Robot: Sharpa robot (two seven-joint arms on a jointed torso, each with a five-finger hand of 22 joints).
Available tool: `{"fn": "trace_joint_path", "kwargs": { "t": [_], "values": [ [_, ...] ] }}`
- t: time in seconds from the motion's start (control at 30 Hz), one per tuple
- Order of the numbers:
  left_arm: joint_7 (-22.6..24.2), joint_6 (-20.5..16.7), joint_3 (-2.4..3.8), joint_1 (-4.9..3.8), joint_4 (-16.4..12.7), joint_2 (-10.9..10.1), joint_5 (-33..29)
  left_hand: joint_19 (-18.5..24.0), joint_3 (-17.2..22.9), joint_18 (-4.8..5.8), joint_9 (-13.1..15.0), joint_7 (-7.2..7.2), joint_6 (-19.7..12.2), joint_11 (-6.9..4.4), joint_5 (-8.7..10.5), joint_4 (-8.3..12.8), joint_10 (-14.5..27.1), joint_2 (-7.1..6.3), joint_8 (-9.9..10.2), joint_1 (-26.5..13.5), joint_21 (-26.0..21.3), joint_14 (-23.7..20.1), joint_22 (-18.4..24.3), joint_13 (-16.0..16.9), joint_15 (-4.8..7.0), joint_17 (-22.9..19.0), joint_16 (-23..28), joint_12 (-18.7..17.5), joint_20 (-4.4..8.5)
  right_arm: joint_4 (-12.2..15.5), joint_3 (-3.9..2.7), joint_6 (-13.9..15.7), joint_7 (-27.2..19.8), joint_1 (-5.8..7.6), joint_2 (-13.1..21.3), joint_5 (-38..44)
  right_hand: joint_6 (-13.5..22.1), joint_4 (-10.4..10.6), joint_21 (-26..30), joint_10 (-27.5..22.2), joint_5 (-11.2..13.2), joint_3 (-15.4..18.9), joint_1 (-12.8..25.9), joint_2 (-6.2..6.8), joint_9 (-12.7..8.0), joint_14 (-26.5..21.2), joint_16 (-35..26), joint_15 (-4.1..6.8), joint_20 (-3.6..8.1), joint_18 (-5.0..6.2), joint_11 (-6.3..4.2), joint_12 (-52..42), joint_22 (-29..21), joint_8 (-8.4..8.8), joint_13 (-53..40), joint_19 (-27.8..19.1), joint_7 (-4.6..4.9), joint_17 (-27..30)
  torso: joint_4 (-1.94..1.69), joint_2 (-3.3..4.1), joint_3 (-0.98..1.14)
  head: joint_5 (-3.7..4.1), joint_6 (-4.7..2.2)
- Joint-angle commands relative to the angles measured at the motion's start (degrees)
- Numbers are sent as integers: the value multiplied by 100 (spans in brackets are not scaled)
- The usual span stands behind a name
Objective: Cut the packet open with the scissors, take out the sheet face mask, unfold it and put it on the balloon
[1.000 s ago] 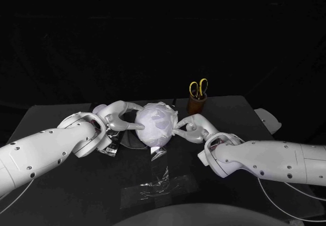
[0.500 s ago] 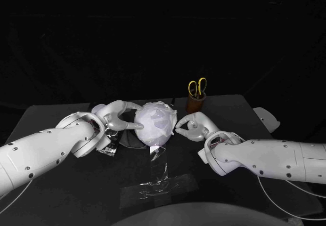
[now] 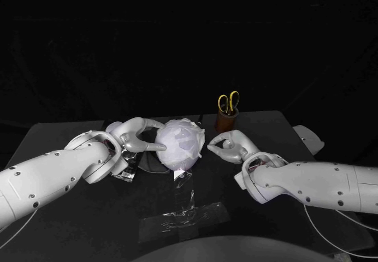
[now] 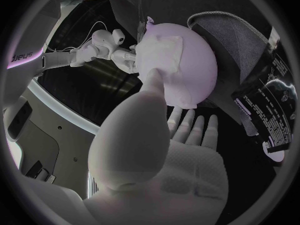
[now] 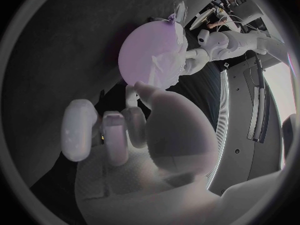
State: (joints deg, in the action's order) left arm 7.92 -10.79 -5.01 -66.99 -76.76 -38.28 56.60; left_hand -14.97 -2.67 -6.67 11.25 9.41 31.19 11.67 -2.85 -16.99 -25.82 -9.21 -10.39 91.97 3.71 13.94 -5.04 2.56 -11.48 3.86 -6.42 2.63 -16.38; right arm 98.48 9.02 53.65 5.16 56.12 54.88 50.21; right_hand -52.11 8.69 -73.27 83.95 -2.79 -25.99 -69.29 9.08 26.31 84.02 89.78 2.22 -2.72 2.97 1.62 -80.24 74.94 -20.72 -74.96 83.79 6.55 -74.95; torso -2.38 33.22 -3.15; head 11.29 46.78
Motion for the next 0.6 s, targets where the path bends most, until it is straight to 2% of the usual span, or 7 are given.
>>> {"fn": "trace_joint_path", "kwargs": {
  "t": [0.03,0.23,0.6],
  "values": [
    [-5,121,-8,15,-7,18,-5,-31,21,-83,3,425,-45,11,1,0,38,31,12,-13,18,4,-8,-7,12,-4,32,-21,-10,41,-7,-115,-773,-1,-22,-515,133,107,15,206,-8,195,147,82,-67,598,22,-86,-101,-14,101,29,1099,162,-955,107,86,-1505,-5,9,8,-2,-13],
    [-5,119,-8,15,-10,17,-5,-31,21,-83,3,425,-45,11,1,0,38,31,12,-13,18,4,-8,-7,12,-4,32,-21,-10,19,-18,-164,-1062,12,-80,-716,169,312,38,184,-6,465,317,111,-118,598,22,-124,-156,-5,139,43,1094,299,-956,96,113,-1505,-6,11,7,-3,-15],
    [-8,119,-8,15,-6,18,-5,-27,23,-87,4,425,-43,11,1,0,35,33,11,-14,17,4,-6,-7,12,-5,34,-20,-11,-73,-30,-198,-1171,30,-172,-1044,126,336,39,168,-4,633,147,74,-148,598,22,-139,-197,4,145,48,1093,392,-960,91,126,-1505,-3,5,7,-5,-1]
  ]
}}
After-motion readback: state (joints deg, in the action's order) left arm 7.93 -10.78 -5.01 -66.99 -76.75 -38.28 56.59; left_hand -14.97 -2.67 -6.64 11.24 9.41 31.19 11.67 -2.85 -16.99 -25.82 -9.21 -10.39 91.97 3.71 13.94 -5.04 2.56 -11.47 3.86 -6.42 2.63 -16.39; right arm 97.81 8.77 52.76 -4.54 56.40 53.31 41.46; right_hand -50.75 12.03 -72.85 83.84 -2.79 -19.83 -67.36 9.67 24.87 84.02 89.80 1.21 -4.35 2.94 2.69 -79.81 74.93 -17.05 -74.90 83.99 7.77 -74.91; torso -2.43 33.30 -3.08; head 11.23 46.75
